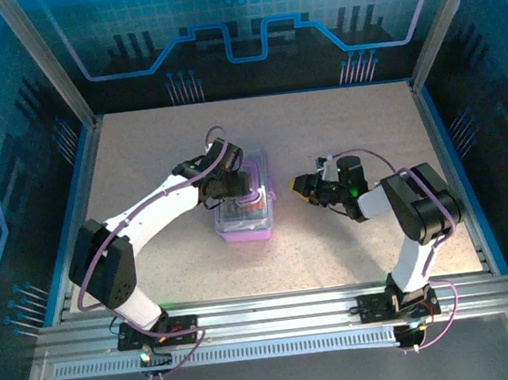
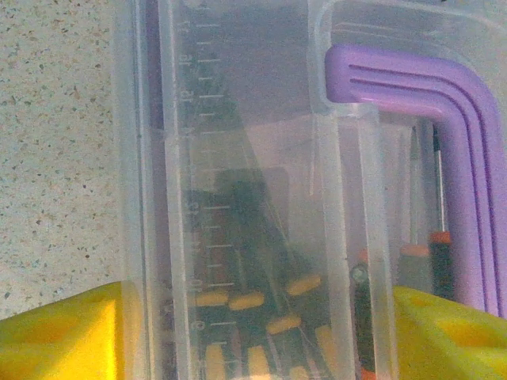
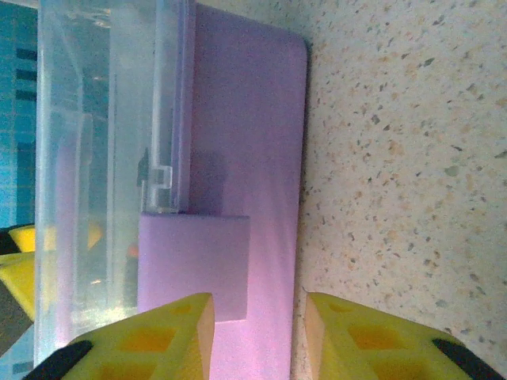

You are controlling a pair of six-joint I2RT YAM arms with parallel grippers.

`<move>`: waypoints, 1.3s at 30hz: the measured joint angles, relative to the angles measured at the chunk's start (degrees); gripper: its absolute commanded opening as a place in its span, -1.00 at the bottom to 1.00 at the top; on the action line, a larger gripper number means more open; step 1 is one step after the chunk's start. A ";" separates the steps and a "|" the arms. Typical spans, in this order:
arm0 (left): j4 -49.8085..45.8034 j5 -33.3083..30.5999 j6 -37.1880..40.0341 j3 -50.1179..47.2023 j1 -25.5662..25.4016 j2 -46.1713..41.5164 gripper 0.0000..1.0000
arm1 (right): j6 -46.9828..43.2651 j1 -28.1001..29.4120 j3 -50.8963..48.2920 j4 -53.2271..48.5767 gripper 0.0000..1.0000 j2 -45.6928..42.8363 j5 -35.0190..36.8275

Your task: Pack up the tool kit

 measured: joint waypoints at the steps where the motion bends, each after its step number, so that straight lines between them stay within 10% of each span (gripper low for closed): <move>1: 0.00 0.00 -0.02 0.00 0.00 0.02 0.39 | 0.02 0.00 0.00 0.00 -0.27 0.11 0.26; 39: 2.93 0.20 0.66 -0.50 -0.02 0.42 0.39 | 2.62 5.92 5.07 2.84 -0.22 8.63 5.53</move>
